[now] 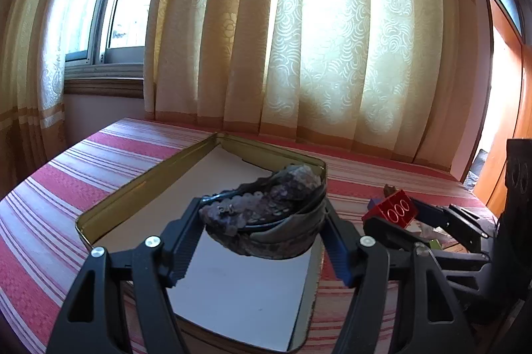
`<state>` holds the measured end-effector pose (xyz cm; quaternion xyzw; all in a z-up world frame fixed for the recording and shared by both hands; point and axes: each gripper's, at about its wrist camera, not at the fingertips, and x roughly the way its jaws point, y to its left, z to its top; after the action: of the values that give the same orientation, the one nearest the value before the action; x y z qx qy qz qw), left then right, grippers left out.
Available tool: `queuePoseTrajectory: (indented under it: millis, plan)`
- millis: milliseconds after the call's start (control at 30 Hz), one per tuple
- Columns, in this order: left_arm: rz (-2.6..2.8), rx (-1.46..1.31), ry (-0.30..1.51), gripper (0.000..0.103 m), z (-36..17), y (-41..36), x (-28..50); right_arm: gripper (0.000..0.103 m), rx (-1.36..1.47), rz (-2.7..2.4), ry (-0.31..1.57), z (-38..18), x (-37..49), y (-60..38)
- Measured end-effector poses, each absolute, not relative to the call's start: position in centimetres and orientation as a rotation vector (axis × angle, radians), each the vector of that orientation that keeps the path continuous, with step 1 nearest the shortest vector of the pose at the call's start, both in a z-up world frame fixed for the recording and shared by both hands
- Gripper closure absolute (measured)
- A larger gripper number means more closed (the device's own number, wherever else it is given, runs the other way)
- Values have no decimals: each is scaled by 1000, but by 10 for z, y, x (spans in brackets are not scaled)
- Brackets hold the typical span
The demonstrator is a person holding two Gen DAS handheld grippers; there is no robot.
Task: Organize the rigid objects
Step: 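Carry the sequined pouch and red brick with both grippers toward the gold tin, then lower both held objects into the tin and open both grippers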
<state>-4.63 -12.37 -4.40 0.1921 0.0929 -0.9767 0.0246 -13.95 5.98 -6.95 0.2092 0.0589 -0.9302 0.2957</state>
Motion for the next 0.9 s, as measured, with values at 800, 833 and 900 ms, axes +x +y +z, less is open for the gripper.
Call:
queuePoseTrajectory:
  millis: [800,833,900]
  plan:
    - [-2906,1033,223,35,-24,-183,-135,37,745,-2351,211,-55,-229,0]
    - [-2902,1039,207,35,-24,-183,-138,37,752,-2347,225,-56,-232,-4]
    - [-2884,1058,162,35,-23,-183,-147,37,777,-2346,243,-61,-243,-11]
